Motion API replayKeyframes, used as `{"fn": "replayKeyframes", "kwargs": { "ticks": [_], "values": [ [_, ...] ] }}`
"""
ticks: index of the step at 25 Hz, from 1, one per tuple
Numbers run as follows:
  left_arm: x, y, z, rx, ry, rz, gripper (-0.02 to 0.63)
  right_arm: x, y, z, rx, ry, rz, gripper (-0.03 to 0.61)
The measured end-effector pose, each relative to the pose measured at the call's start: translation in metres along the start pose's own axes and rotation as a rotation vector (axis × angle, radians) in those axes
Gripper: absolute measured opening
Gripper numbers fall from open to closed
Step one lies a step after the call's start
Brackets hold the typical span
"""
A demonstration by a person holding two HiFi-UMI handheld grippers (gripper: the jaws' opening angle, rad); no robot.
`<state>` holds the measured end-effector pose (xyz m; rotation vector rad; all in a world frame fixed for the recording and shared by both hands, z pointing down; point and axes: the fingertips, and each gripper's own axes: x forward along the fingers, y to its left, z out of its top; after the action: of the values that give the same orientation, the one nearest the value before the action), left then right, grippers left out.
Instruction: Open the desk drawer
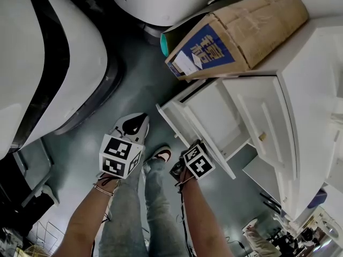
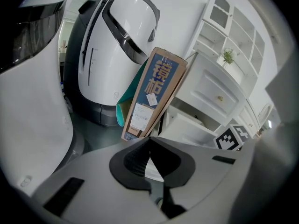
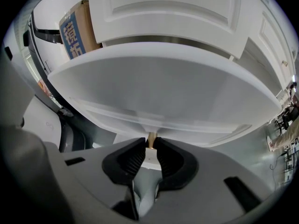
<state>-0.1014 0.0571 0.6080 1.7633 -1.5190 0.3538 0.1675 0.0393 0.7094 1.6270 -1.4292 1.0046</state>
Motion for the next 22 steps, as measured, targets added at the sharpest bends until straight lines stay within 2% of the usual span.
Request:
{"fn": "replayKeyframes", "kwargs": {
  "ticks": [22],
  "values": [
    [0.014,-0.011,0.005,0.006,0.012,-0.003,0.018,-0.015,0.006,-0.035,0.031,0.043,0.018,0.083]
  ]
}}
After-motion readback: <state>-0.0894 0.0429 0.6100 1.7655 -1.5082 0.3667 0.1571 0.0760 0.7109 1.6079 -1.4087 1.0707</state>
